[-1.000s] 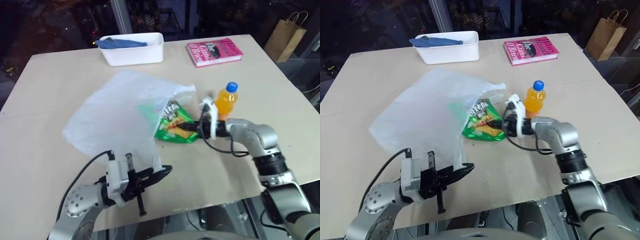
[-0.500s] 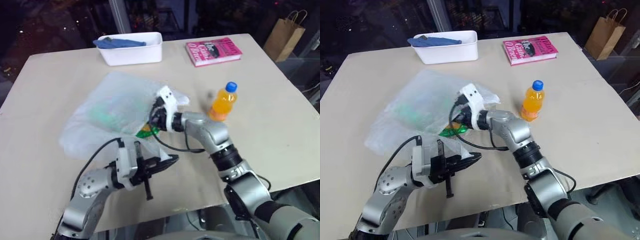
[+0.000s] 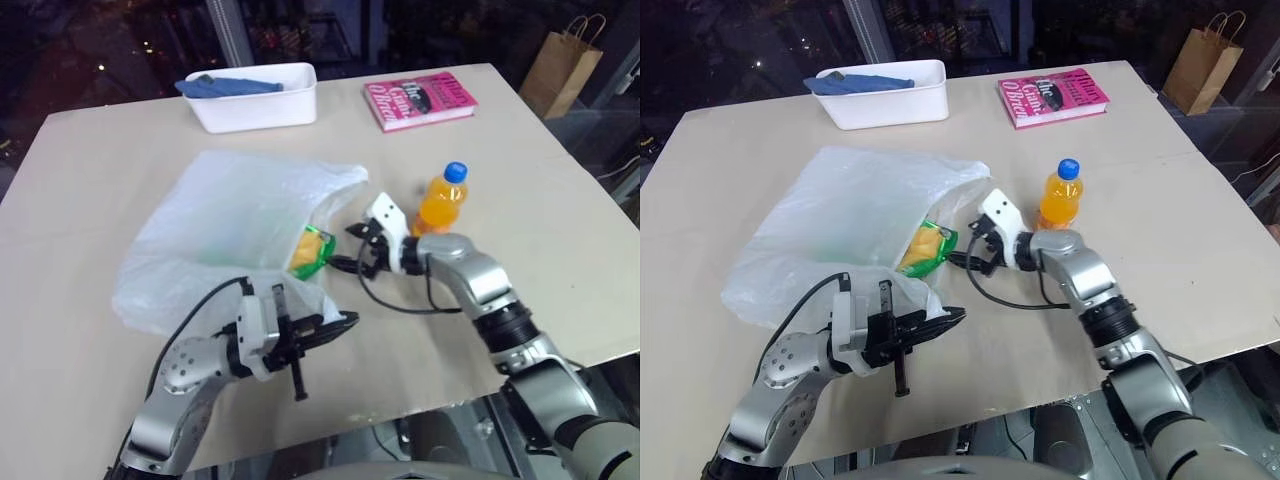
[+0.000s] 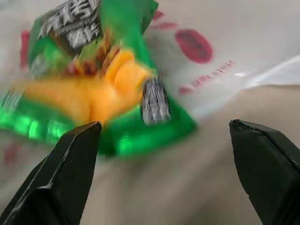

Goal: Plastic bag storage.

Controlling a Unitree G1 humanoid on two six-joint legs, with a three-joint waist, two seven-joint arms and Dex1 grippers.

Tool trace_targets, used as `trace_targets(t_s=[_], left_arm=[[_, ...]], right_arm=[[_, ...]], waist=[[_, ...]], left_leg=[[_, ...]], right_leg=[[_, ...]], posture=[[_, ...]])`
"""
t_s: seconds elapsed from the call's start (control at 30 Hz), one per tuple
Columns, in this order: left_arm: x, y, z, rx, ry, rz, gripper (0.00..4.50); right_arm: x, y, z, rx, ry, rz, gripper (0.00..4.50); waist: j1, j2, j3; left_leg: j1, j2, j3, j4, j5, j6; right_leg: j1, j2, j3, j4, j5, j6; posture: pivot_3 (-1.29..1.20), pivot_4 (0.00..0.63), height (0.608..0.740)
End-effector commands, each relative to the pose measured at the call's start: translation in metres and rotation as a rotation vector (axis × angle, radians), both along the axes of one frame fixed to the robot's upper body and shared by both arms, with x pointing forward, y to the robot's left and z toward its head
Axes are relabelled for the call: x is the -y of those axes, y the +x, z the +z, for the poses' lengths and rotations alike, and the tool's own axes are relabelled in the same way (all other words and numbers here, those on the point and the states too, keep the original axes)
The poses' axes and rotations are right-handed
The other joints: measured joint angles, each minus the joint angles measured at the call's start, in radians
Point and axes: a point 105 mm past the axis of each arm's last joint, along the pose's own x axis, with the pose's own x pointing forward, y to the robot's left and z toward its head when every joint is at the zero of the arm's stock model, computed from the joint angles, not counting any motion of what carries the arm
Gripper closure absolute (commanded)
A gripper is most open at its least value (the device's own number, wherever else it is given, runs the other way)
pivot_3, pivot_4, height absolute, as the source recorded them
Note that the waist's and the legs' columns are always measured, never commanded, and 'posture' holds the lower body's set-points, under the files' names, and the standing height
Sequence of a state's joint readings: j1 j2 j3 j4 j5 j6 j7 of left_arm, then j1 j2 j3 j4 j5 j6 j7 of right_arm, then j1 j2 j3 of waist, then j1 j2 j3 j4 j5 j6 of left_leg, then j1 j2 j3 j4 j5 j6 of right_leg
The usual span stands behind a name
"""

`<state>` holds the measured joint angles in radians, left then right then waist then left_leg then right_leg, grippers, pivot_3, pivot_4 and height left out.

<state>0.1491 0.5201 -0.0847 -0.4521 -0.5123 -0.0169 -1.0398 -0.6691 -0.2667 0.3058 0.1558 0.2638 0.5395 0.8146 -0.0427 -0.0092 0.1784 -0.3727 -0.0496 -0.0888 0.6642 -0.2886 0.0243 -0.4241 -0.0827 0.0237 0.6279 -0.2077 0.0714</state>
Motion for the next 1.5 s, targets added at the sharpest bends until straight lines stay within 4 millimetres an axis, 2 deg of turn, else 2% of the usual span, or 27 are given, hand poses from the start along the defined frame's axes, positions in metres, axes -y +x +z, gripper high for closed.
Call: trace_targets(t_s=[0.03,0.1,0.17,0.2,0.27,0.3,0.33,0.43,0.53,0.63,0.77,0.83,0.93,1.13,1.23,1.33,1.5], left_arm=[[0.0,-0.002,0.004,0.031,0.0,-0.004,4.5],[-0.001,-0.002,0.004,0.031,0.003,-0.004,4.5],[-0.002,-0.002,0.005,0.031,0.004,-0.001,4.5],[-0.002,-0.002,0.005,0.031,0.005,0.003,4.5],[-0.005,-0.001,0.007,0.029,0.006,0.014,4.5],[-0.006,-0.001,0.007,0.027,0.006,0.016,4.5],[-0.007,-0.002,0.007,0.025,0.008,0.018,4.5],[-0.008,-0.002,0.006,0.02,0.01,0.025,4.5],[-0.009,0.0,0.008,0.021,0.005,0.038,4.5],[-0.01,0.002,0.009,0.022,0.006,0.043,4.5],[-0.011,0.006,0.008,0.027,0.015,0.045,4.5],[-0.011,0.006,0.008,0.028,0.016,0.044,4.5],[-0.011,0.007,0.006,0.028,0.019,0.041,4.5],[-0.008,0.007,0.005,0.029,0.018,0.037,4.5],[-0.007,0.007,0.003,0.024,0.017,0.037,4.5],[-0.007,0.007,0.002,0.021,0.016,0.039,4.5],[-0.007,0.007,0.001,0.02,0.015,0.043,4.5]], right_arm=[[0.011,0.007,0.02,0.112,-0.018,-0.008,0.09],[0.022,0.01,0.03,0.135,0.0,-0.019,0.09],[0.028,-0.002,0.04,0.143,0.044,0.057,0.09],[0.031,-0.011,0.052,0.184,0.078,0.105,0.09],[0.042,-0.015,0.102,0.324,0.227,0.074,0.09],[0.046,-0.015,0.117,0.362,0.273,0.05,0.09],[0.055,-0.009,0.134,0.391,0.311,-0.015,0.09],[0.086,0.011,0.163,0.461,0.323,-0.199,0.09],[0.111,0.019,0.162,0.477,0.229,-0.281,0.09],[0.126,0.019,0.148,0.435,0.129,-0.308,0.09],[0.142,0.006,0.121,0.283,0.002,-0.297,0.09],[0.148,0.004,0.121,0.248,-0.009,-0.318,0.09],[0.151,0.002,0.125,0.186,0.023,-0.328,0.09],[0.156,-0.003,0.119,0.155,-0.042,-0.316,0.09],[0.15,-0.001,0.124,0.139,-0.01,-0.308,0.09],[0.144,-0.005,0.115,0.098,-0.032,-0.274,0.09],[0.143,0.002,0.105,0.076,-0.074,-0.291,0.09]], waist=[[0.001,0.0,0.0],[0.001,0.0,0.0],[0.003,0.0,0.0],[0.005,0.0,0.0],[0.008,0.0,0.0],[0.008,0.0,0.0],[0.007,0.0,0.0],[0.008,0.0,0.0],[0.02,-0.001,0.0],[0.028,0.0,0.0],[0.03,0.0,0.0],[0.029,0.0,0.0],[0.025,0.0,0.0],[0.031,0.0,0.0],[0.031,0.0,0.0],[0.03,0.0,0.0],[0.031,0.0,0.0]], left_leg=[[0.0,0.0,0.0,0.0,0.0,0.001],[0.0,0.0,0.0,0.0,0.0,0.001],[0.0,0.0,0.001,0.0,0.0,0.0],[0.0,0.0,0.0,0.001,0.0,0.0],[-0.003,0.0,-0.001,0.001,0.0,0.0],[-0.006,0.0,-0.002,0.003,0.0,0.0],[-0.01,0.0,-0.001,0.003,0.0,0.0],[-0.009,0.0,-0.001,0.004,0.0,0.0],[-0.009,0.0,-0.001,0.004,0.0,0.0],[-0.01,0.0,0.0,0.004,0.0,0.0],[-0.011,0.0,0.0,0.004,0.0,0.0],[-0.011,0.0,0.0,0.004,0.0,0.0],[-0.01,0.0,0.001,0.004,-0.001,0.002],[-0.011,0.0,0.001,0.004,-0.001,0.002],[-0.011,0.0,0.001,0.005,-0.001,0.001],[-0.011,0.0,0.001,0.004,-0.001,0.001],[-0.011,0.0,0.001,0.005,0.0,0.001]], right_leg=[[0.0,0.0,0.0,0.0,0.0,0.0],[0.0,0.0,0.0,0.0,0.0,0.0],[0.0,-0.001,0.001,0.0,0.0,0.0],[0.0,-0.001,0.001,0.0,0.0,0.0],[0.0,-0.002,-0.001,-0.001,0.0,0.0],[-0.003,-0.002,-0.001,-0.001,0.0,0.0],[-0.007,-0.003,-0.001,0.0,0.0,0.001],[-0.007,-0.003,0.0,0.001,0.0,0.0],[-0.007,-0.003,-0.002,0.001,0.0,0.0],[-0.007,-0.003,-0.001,0.0,0.0,0.0],[-0.007,-0.003,-0.001,0.0,0.0,0.0],[-0.008,-0.003,-0.001,0.0,0.0,0.0],[-0.007,-0.003,0.001,0.0,0.0,0.0],[-0.007,-0.003,-0.001,0.0,0.0,0.0],[-0.007,-0.003,0.0,0.0,0.0,0.0],[-0.007,-0.003,-0.001,0.0,0.0,0.0],[-0.007,-0.003,-0.001,0.0,0.0,0.0]], posture=[[0.0,0.15,0.74],[0.0,0.15,0.74],[0.0,0.15,0.74],[0.0,0.15,0.74],[0.0,0.15,0.74],[0.0,0.15,0.74],[0.0,0.15,0.74],[0.0,0.15,0.74],[0.0,0.15,0.74],[0.0,0.15,0.74],[0.0,0.15,0.74],[0.0,0.15,0.74],[0.0,0.15,0.74],[0.0,0.15,0.74],[0.0,0.15,0.74],[0.0,0.15,0.74],[0.0,0.15,0.74]])
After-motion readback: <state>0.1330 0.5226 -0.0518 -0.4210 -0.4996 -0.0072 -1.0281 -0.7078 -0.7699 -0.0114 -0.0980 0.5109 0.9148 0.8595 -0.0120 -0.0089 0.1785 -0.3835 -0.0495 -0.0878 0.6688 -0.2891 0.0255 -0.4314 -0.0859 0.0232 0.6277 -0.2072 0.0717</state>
